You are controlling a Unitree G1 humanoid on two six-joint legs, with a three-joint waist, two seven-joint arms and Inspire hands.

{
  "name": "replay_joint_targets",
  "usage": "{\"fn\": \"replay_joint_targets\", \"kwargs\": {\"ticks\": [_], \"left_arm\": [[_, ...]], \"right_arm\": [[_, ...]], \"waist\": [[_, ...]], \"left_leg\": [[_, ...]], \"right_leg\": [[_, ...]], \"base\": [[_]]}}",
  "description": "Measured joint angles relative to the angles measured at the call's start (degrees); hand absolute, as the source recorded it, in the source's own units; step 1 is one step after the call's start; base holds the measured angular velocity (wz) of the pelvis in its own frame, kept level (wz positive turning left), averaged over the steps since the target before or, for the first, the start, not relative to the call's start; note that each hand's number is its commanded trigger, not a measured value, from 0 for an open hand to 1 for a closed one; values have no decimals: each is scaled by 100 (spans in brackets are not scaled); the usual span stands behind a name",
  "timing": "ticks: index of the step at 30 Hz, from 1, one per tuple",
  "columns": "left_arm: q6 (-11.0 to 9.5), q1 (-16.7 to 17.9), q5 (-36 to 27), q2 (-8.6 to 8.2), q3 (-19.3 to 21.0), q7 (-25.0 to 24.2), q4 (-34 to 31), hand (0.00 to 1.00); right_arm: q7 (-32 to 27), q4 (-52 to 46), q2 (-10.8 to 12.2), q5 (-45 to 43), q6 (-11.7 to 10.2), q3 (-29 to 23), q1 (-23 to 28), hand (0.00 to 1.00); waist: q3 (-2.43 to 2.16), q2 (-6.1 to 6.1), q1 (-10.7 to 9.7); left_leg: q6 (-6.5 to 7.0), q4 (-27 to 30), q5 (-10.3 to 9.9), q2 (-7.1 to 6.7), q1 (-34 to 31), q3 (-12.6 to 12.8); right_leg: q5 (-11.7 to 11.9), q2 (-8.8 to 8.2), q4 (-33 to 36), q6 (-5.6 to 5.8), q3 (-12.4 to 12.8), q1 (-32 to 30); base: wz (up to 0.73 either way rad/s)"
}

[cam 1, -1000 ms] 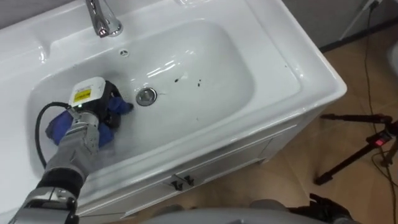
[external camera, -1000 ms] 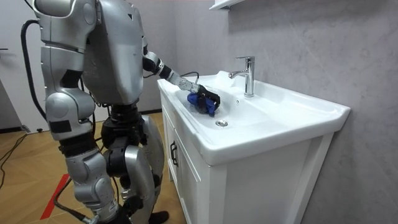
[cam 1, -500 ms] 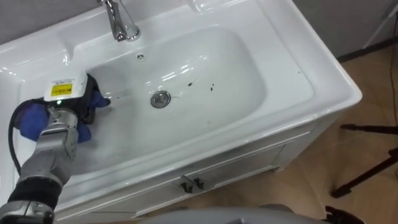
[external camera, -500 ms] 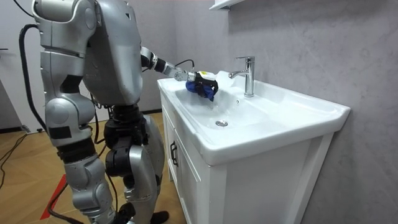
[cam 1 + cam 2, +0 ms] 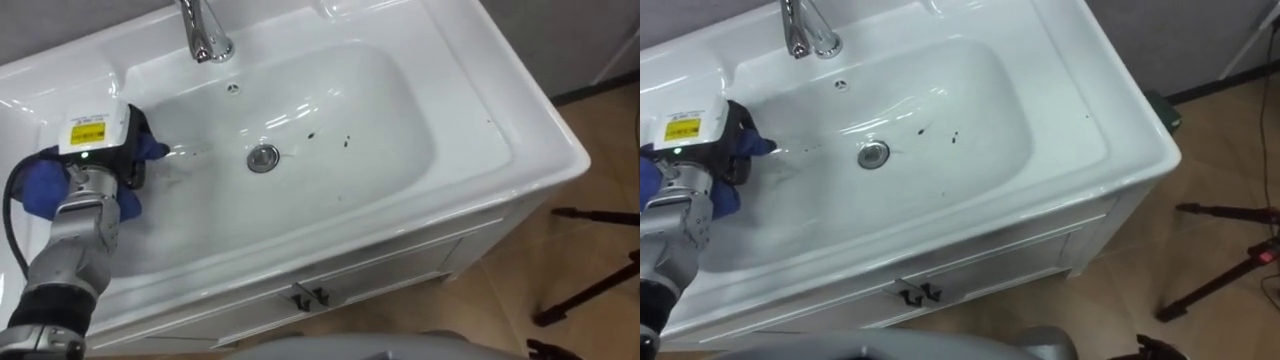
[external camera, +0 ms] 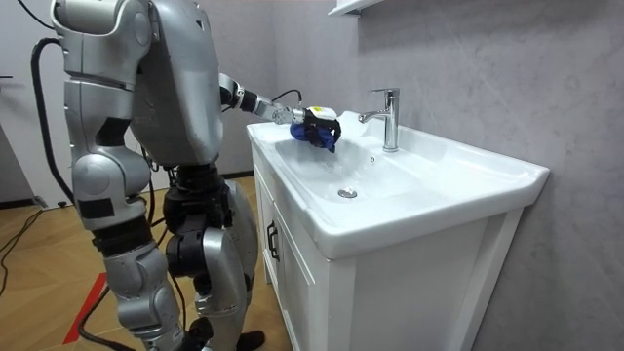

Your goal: Wipe basin

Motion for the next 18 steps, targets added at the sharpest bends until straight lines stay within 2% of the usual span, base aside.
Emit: {"fn": "replay_joint_targets", "kwargs": {"ticks": [2,6,10,12,13,15,17,18], "left_arm": [[0,22,9,0,-1,0,1,100],[14,23,-48,-17,-2,-1,64,100],[95,21,-43,-166,-39,-1,152,100],[115,14,-56,-204,-95,-9,311,100],[134,-76,-54,-244,-163,-17,410,100],[135,-384,-121,-372,-288,-18,766,100],[145,-755,-263,-654,-289,39,1196,100],[137,-849,-265,-691,-291,56,1240,100]], "right_arm": [[7,4,0,-1,0,0,14,0],[3,-1,19,2,4,0,-3,0],[-37,4,26,25,10,48,-61,0],[-72,15,29,50,9,197,-120,0],[-79,20,43,65,4,285,-199,0],[-71,130,67,184,8,467,-387,0],[-60,308,167,280,10,506,-582,0],[-60,312,189,311,9,520,-612,0]], "waist": [[37,-74,-6],[36,-161,-35],[39,-218,-45],[44,-234,-154],[43,-232,-189],[85,-292,-182],[130,-381,-167],[130,-395,-154]], "left_leg": [[0,0,0,2,27,0],[0,7,0,6,25,8],[1,40,0,33,-59,62],[2,131,-3,62,-208,90],[2,210,-2,83,-361,90],[19,229,25,88,-501,90],[26,344,31,141,-692,168],[27,390,30,156,-752,181]], "right_leg": [[0,3,-7,-1,9,24],[-7,2,-20,-6,26,12],[-8,16,65,-9,93,-110],[-23,5,211,-32,106,-279],[-33,4,320,-41,117,-458],[-43,-11,453,-58,118,-637],[-49,1,592,-71,191,-865],[-45,9,615,-78,203,-923]], "base": [[0],[-1],[-7],[-6],[0],[0],[-13],[-16]]}}
